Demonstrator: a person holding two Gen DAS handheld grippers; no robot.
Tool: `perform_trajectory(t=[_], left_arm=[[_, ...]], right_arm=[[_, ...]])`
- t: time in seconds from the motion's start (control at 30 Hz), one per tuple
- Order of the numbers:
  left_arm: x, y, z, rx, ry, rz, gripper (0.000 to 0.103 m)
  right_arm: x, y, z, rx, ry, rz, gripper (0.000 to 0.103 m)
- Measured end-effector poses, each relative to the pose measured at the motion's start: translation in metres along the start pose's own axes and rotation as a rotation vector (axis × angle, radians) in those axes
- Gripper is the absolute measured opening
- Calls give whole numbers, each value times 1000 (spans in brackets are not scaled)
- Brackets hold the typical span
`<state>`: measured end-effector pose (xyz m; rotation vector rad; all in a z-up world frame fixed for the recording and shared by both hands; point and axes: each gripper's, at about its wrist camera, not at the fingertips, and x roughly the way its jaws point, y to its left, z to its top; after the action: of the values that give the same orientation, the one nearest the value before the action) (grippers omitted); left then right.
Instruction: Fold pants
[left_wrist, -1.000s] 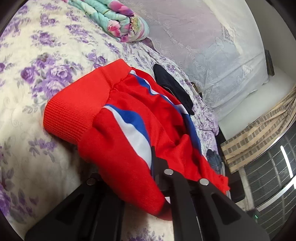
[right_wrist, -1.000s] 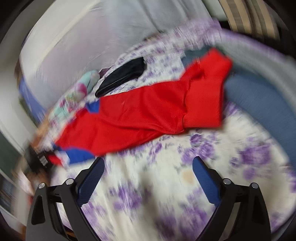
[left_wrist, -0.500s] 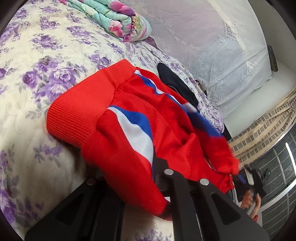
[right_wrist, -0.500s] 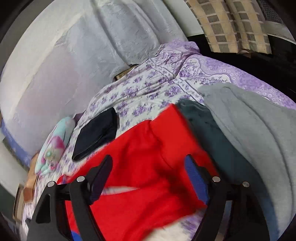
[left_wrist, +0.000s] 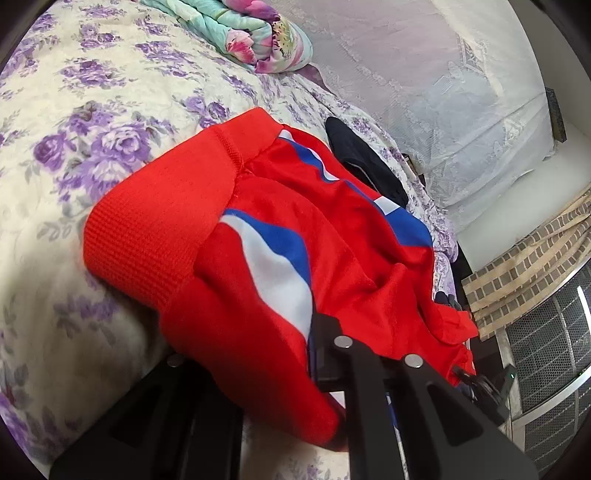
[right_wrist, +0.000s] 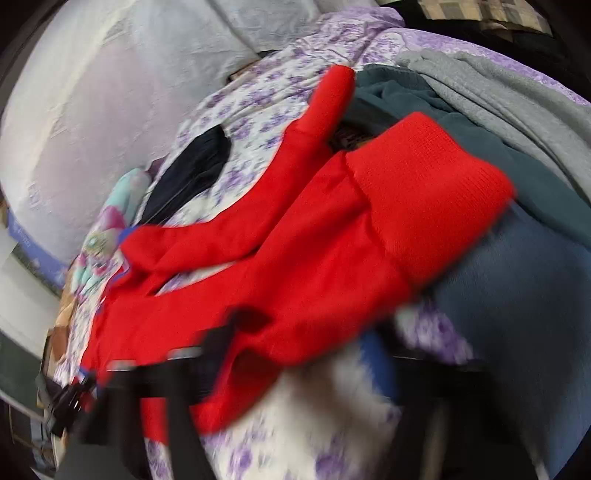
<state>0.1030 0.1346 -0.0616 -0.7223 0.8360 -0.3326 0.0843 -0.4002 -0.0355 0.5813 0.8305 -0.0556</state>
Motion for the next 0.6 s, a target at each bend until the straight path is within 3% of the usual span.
perform_trajectory(t=[0.03,0.1,0.2,0.27,0.37,0.47,0.53,0.6], left_arm=[[-1,-2,0,11,2,4,4],[-11,-10,2,63,-25,45,3],[-50,-26,6,129,-103,61,3],[-72,-29,7,140,-120,64,3],[-89,-16,-6,123,-74,66,4],[-81,7,-26,119,-4,117,7],[-77,19,-33,127,6,148,10],[-85,22,-35,124,-9,121,13]], right_arm=[[2,-3,2,19,5,0,6],[-5,-11,0,61,-11,44,5],[-47,1,-15,-65,-80,89,5],[-69,8,-25,-137,-68,134,5],[-70,-6,-42,-134,-12,126,6],[-52,-29,-65,-99,69,102,6],[-54,-32,-73,-145,34,122,11],[-66,-34,-74,-165,37,115,18]])
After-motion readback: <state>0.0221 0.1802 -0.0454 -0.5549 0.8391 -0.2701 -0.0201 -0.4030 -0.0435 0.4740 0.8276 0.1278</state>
